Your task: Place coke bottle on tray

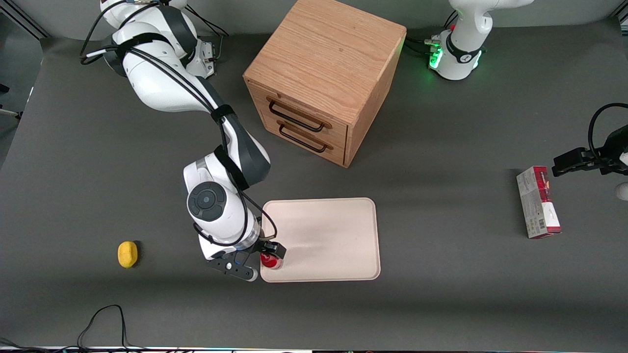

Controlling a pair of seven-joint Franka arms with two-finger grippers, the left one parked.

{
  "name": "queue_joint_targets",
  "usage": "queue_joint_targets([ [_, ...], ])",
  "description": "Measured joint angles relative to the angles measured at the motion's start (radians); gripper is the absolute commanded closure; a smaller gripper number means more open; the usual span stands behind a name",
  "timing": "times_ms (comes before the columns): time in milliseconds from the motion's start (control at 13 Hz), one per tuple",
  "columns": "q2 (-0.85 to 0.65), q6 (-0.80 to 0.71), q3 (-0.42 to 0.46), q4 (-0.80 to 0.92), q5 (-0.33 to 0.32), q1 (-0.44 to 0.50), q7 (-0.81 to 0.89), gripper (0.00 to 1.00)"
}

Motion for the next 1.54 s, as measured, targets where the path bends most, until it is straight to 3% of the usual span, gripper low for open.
queue_joint_targets([
  [231, -0.003, -0.035, 0.000, 0.009, -0.010, 0.000, -0.004, 0.00],
  [615, -0.145, -0.280, -0.006, -0.018, 0.011, -0.035, -0.162, 0.00],
  [769, -0.311, -0.279, -0.008, -0.204, 0.050, -0.096, -0.305, 0.00],
  [1154, -0.764, -0.214, -0.049, -0.751, 0.080, -0.191, -0.568, 0.00],
  [1538, -0.902, -0.287, -0.118, -0.857, 0.093, -0.196, -0.681, 0.00],
])
